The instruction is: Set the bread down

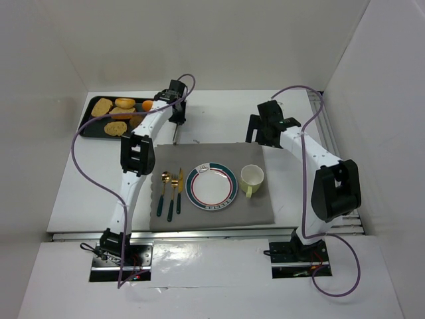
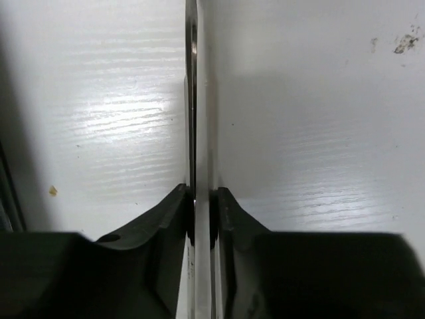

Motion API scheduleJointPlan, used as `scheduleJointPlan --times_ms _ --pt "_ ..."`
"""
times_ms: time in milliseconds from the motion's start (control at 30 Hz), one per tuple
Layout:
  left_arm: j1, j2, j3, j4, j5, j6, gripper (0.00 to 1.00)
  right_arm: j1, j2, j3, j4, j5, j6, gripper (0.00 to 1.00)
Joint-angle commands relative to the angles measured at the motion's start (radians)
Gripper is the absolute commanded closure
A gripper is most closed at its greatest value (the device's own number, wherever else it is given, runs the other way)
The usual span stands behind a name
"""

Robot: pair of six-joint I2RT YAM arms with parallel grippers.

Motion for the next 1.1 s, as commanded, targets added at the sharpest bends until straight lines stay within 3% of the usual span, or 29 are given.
scheduleJointPlan --times_ms 0,267,433,533,600,667,867,967,1067 --pt "-0.005 -0.079 -0.012 0.031 -0.026 0.039 0.68 -0.006 0.016 0.033 0.016 -0.015 -0.002 0.00" --pt "-0.005 -0.428 -0.133 0.078 -0.037 0.011 0.76 -0.006 -0.013 0.033 0.036 -0.049 -0.002 0.00" --pt "0.064 -0.709 -0.448 0.103 0.043 -0.082 0.74 -0.006 -0.033 0.043 0.025 -0.020 -0.002 0.00" --pt "0.188 -0.793 -0.516 0.028 0.129 -0.160 0.73 -0.006 -0.043 0.034 0.048 -0.064 -0.011 0.00" --pt "0.311 -0.872 -0.610 0.028 0.215 -0.174 0.63 -0.006 -0.053 0.033 0.060 -0.084 -0.011 0.00" --pt "0.433 -0.933 -0.695 0.028 0.268 -0.216 0.61 -0.006 -0.042 0.033 0.071 -0.095 -0.011 0.00" --pt "0.659 -0.956 -0.780 0.017 0.526 -0.242 0.44 -0.006 -0.031 0.033 0.083 -0.138 -0.011 0.00" --pt "0.718 -0.917 -0.789 0.017 0.631 -0.242 0.44 -0.006 -0.040 0.012 0.126 -0.169 -0.002 0.00" --pt "0.738 -0.871 -0.763 0.008 0.631 -0.242 0.47 -0.006 -0.017 0.012 0.126 -0.180 0.007 0.00"
